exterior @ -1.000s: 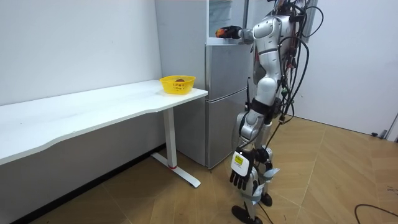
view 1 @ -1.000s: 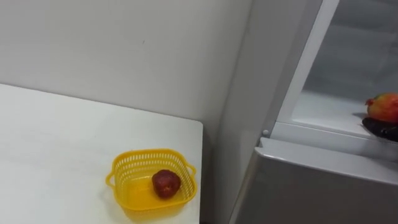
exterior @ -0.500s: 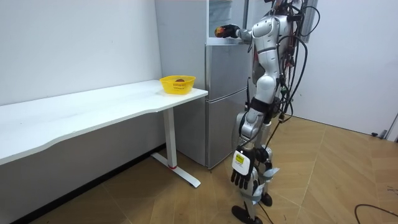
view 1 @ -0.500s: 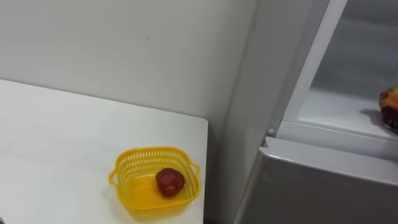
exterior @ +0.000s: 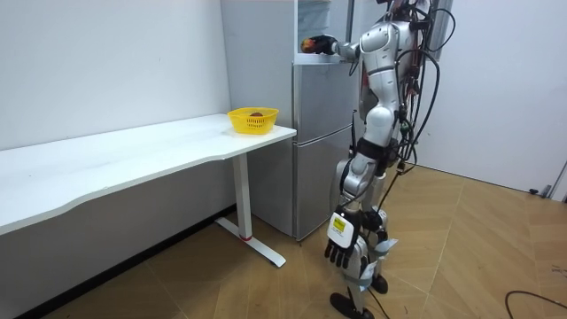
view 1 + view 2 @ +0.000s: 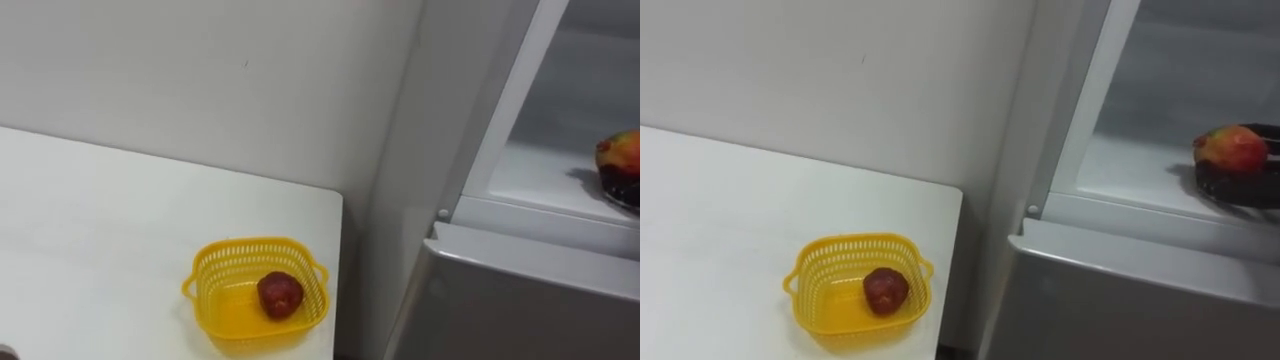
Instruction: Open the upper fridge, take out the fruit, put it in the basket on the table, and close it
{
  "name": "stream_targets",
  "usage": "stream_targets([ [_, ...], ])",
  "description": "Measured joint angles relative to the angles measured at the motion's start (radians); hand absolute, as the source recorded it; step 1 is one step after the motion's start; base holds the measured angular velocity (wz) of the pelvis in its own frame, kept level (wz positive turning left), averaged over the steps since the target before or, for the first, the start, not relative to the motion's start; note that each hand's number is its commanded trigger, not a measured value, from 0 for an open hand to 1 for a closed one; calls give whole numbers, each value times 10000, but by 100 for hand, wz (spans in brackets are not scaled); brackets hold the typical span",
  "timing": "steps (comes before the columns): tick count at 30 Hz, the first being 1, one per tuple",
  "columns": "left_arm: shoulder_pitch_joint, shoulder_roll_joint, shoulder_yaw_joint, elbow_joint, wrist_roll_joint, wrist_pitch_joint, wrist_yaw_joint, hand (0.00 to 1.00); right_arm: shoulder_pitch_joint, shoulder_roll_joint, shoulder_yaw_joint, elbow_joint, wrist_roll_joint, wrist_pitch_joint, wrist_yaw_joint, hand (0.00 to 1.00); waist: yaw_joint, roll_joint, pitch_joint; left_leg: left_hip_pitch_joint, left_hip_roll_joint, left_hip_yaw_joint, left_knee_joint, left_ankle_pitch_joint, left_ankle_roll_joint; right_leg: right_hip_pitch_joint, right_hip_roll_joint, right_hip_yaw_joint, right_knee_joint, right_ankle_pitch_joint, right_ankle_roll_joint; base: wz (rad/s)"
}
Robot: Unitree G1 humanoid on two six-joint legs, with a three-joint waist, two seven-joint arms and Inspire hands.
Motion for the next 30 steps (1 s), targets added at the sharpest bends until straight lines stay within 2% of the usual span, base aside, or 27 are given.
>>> stream_targets([
  [3, -41, -13, 1, 36, -9, -28, 0, 0, 472, 92, -53, -988, -93, 21, -69, 100, -25, 70, -53, 25, -8, 10, -36, 0, 1, 2, -8, -6, 13, 0, 0, 1],
  [6, -48, -54, -62, 182, -20, -28, 26, 0, 1245, 480, -104, -2814, -469, 23, -308, 100, -152, 161, -93, 29, -16, -18, 42, 0, 1, 57, -14, -42, 13, 0, 0, 2],
  [8, -90, -120, -61, 196, -20, -30, 73, 0, 1638, 696, -107, -3741, -740, 24, -333, 100, -222, 226, -90, 35, -18, -10, 43, 2, 1, 63, -14, -20, 11, 0, 0, 0],
  [10, -184, -216, -67, 171, -15, -43, 164, 0, 1992, 1118, -186, -4678, -1320, 22, -535, 100, -281, 363, -38, 165, -21, 14, 43, 1, 2, 168, -28, 18, 6, 0, 0, 0],
  [13, -268, -287, -69, 173, -24, -130, 339, 0, 2495, 1619, -374, -5722, -1799, 11, -689, 100, -330, 548, -97, 176, -9, 59, 34, -3, 9, 190, -39, 6, 10, -2, 4, -2],
  [15, -317, -418, -89, 172, -23, -241, 466, 0, 2912, 2110, -436, -6705, -2065, 1, -813, 100, -313, 770, -117, 212, -13, 216, 16, -9, 17, 172, -30, 157, 17, -1, 4, -14],
  [17, -343, -526, -92, 171, -23, -244, 521, 0, 3355, 2243, -434, -7423, -2119, -1, -813, 100, -342, 892, -160, 211, -18, 232, 8, -10, 19, 163, -44, 159, 26, -2, 4, -4],
  [19, -339, -533, -127, 170, -137, -261, 549, 0, 3750, 2295, -435, -8014, -2082, -1, -816, 100, -399, 920, -175, 218, -21, 227, -16, -9, 18, 174, -37, 174, 31, -3, 4, 0],
  [23, -307, -629, -199, 174, -218, -364, 528, 0, 4093, 2677, -591, -9124, -2153, -60, -853, 100, -553, 941, -160, 256, -18, 305, -51, -9, 17, 177, -21, 287, 21, -7, 2, -6],
  [28, -334, -663, -365, 227, -224, -627, 543, 0, 4268, 2973, -657, -10125, -2140, -544, -1007, 100, -562, 1008, -115, 360, -19, 461, -78, -13, 24, 167, 8, 500, 20, -14, 13, -11],
  [30, -367, -695, -468, 225, -217, -702, 558, 0, 4412, 3330, -698, -10651, -2389, -755, -1035, 100, -562, 1024, -115, 362, -11, 507, -121, -14, 25, 134, 68, 530, 18, -17, 16, -5],
])
